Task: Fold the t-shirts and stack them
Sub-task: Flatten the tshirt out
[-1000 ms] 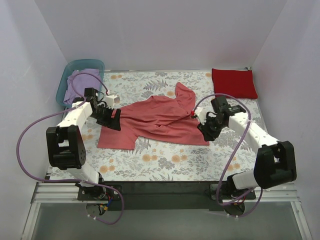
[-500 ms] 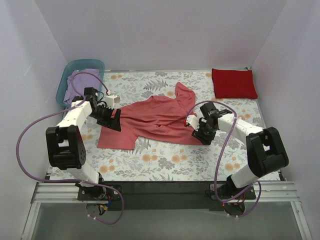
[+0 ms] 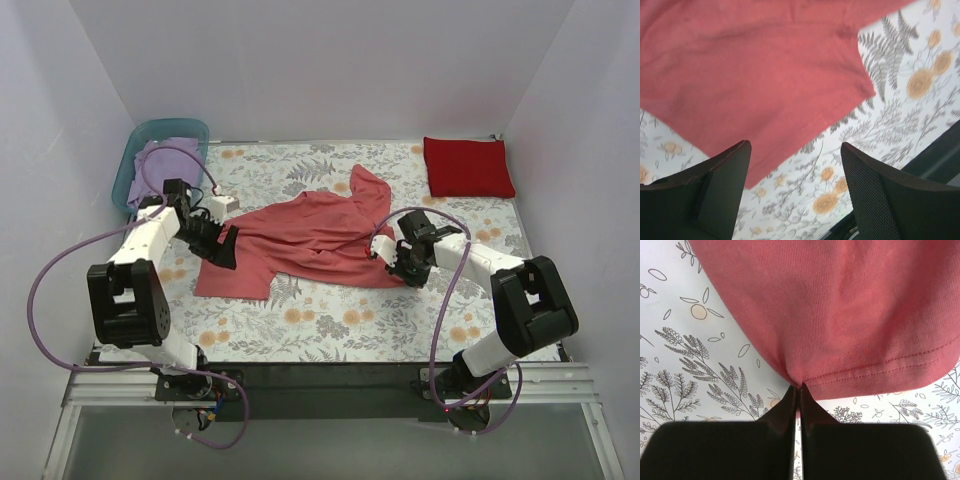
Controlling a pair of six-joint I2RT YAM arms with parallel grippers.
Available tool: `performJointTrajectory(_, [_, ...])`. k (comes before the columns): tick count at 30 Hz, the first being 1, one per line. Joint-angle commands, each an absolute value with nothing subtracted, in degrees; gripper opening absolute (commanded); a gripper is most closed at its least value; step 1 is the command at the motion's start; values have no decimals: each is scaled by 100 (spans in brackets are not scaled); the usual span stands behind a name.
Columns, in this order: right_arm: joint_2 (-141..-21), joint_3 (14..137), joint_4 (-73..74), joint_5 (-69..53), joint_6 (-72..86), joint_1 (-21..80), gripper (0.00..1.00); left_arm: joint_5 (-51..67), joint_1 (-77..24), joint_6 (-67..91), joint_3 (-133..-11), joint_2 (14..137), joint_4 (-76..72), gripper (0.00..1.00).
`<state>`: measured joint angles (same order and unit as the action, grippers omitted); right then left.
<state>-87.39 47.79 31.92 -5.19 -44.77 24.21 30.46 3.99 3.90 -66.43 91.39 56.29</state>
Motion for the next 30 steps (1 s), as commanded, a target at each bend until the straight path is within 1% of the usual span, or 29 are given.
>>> performJointTrajectory(1, [-8904, 4474, 3129, -387, -4474, 2443, 1, 2787, 589, -1069, -6164, 8184, 6187, 71])
performJointTrajectory(2, [-8808, 4474, 3138, -430, -4465, 2435, 1, 2682, 624, -1629, -6022, 8052, 6231, 68])
performJointTrajectory(4, [-8693, 4526, 3146, -457, -4404, 2417, 1, 2462, 755, -2300, -5575, 7658, 6205, 67])
performJointTrajectory(5, [-8675, 4552, 3146, -448, -4386, 2408, 1, 2461, 895, -3077, -5442, 7533, 6153, 65])
performJointTrajectory(8, [-8675, 4667, 3234, -509, -4324, 2373, 1, 2759, 1177, -4346, -5178, 7217, 6082, 64])
performJointTrajectory(10, [-8718, 4737, 3348, -597, -4272, 2364, 1, 2786, 1230, -5165, -5290, 7443, 6222, 64])
performJointTrajectory(12, [-8754, 4790, 3436, -615, -4237, 2364, 1, 2856, 1274, -5945, -5842, 8198, 6967, 61])
performJointTrajectory(13, [-8763, 4834, 3445, -615, -4236, 2364, 1, 2900, 1283, -6107, -6027, 8461, 7326, 61])
performJointTrajectory(14, [-8763, 4851, 3463, -598, -4228, 2356, 1, 2909, 1292, -6187, -6186, 8916, 7356, 61])
performJointTrajectory(15, [-8763, 4878, 3489, -589, -4219, 2355, 1, 2970, 1292, -6205, -6431, 9043, 7330, 62])
performJointTrajectory(17, [-8745, 4930, 3533, -571, -4210, 2338, 1, 2962, 1283, -6371, -6486, 9184, 7112, 63])
performJointTrajectory(23, [-8745, 5018, 3674, -571, -4184, 2320, 1, 2602, 1283, -6908, -5512, 8816, 6146, 62])
performJointTrajectory(29, [-8815, 5106, 3805, -571, -4166, 2303, 1, 2505, 1309, -6899, -4836, 8789, 5556, 59])
performJointTrajectory(30, [-8815, 5115, 3832, -563, -4166, 2303, 1, 2453, 1301, -6917, -4747, 8780, 5268, 58])
